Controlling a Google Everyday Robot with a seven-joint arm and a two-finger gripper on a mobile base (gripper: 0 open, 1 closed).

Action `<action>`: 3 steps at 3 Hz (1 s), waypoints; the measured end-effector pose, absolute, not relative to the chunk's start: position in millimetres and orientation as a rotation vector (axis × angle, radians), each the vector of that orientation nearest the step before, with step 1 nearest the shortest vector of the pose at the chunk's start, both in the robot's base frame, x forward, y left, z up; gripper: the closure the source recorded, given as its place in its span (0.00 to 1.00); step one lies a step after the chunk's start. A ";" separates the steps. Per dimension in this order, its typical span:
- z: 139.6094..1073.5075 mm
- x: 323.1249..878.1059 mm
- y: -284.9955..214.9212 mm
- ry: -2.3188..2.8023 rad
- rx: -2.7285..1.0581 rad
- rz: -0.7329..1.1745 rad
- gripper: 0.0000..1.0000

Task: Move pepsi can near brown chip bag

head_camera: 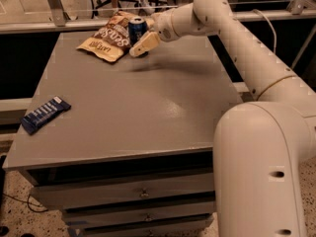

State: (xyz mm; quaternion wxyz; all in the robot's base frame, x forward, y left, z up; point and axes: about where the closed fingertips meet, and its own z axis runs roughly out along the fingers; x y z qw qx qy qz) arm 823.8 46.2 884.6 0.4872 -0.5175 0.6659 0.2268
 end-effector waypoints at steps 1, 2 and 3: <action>908.3 805.9 7.0 1.590 -1.188 0.506 0.00; 939.4 769.1 -39.9 1.520 -1.099 0.479 0.00; 937.2 760.6 -71.6 1.531 -1.064 0.462 0.00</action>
Offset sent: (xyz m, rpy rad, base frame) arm -0.1131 -0.1690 0.0967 0.2193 -0.2305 -0.1821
